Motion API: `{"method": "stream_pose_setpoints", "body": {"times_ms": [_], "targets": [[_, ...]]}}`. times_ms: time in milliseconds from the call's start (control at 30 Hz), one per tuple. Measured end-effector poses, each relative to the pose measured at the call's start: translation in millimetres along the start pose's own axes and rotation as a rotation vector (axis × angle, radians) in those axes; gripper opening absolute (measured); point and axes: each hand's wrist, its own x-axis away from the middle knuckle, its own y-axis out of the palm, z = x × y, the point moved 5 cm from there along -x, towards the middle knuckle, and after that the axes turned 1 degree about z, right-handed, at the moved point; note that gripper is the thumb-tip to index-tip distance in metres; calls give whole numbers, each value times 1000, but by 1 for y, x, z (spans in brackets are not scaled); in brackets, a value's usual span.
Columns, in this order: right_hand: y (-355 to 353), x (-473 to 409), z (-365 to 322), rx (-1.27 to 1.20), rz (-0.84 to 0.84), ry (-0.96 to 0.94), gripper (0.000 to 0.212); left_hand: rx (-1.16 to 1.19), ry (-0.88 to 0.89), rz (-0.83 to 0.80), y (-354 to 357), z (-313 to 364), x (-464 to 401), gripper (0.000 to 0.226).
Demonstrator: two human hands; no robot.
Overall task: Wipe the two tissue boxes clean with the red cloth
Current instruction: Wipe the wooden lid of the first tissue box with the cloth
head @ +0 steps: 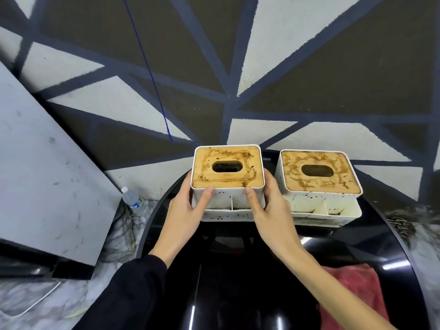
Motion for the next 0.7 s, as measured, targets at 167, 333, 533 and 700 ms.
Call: {"method": "stream_pose_setpoints", "body": {"times_ms": [167, 333, 533, 700], "targets": [[-6, 18, -4, 43, -29, -90, 50, -30, 41, 28, 0, -3, 20, 51], [-20, 47, -5, 41, -32, -185, 28, -19, 95, 44, 5, -2, 43, 47], [-36, 87, 3, 80, -4, -239, 13, -27, 154, 67, 10, 6, 90, 25], [-47, 134, 16, 92, 8, -231, 19, -44, 157, 66, 17, 6, 139, 27]]}}
